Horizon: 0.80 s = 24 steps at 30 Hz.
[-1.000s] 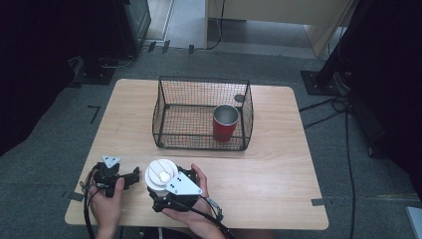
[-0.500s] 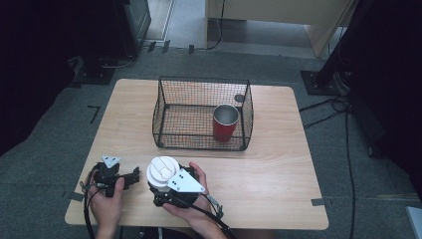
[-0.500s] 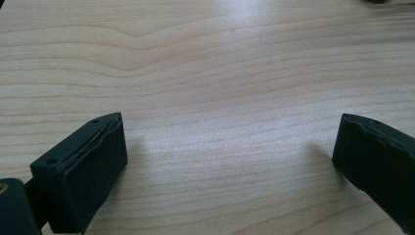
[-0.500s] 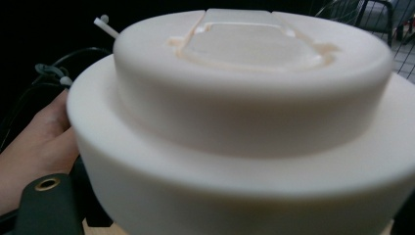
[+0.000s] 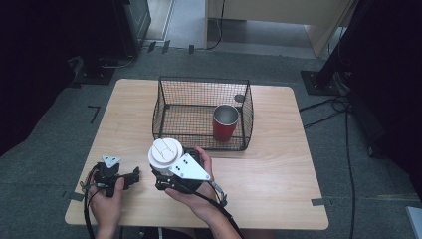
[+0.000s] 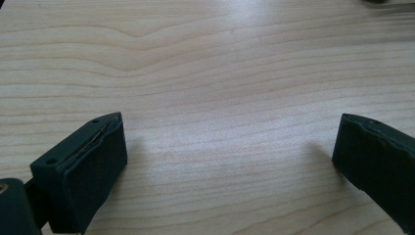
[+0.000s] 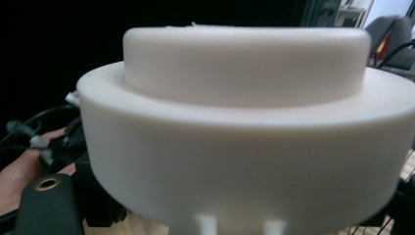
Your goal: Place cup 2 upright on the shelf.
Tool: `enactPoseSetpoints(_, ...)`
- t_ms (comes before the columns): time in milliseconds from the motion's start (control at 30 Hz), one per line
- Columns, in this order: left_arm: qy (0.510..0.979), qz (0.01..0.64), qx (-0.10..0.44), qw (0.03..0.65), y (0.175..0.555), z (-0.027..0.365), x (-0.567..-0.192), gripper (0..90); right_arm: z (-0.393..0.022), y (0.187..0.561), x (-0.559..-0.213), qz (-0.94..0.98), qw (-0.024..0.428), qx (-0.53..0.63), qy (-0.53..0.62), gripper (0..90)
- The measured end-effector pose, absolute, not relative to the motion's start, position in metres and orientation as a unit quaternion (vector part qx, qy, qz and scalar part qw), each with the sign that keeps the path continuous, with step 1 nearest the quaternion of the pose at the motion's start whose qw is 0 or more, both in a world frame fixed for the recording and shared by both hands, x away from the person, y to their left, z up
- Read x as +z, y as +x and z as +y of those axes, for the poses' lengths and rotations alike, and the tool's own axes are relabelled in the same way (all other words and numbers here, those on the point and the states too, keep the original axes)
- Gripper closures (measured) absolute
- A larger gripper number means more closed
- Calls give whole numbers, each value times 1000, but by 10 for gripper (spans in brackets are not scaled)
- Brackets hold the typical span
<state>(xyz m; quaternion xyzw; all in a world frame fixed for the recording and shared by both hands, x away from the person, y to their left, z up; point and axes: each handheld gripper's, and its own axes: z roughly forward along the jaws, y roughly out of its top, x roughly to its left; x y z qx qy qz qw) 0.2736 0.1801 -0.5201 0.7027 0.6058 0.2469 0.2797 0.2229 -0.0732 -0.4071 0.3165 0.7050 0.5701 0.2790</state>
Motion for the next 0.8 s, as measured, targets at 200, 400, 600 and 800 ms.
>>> enactPoseSetpoints(200,704,605,247,279,274,180,-520,4,-73,238,-392,685,307,578,319,158)
enactPoseSetpoints(400,703,605,247,279,274,180,-520,4,-74,254,-377,664,316,593,327,157)
enactPoseSetpoints(600,703,605,247,279,274,180,-520,4,-74,269,-369,635,328,611,340,157)
enactPoseSetpoints(800,704,605,247,279,274,180,-520,4,-73,290,-365,629,344,602,351,157)
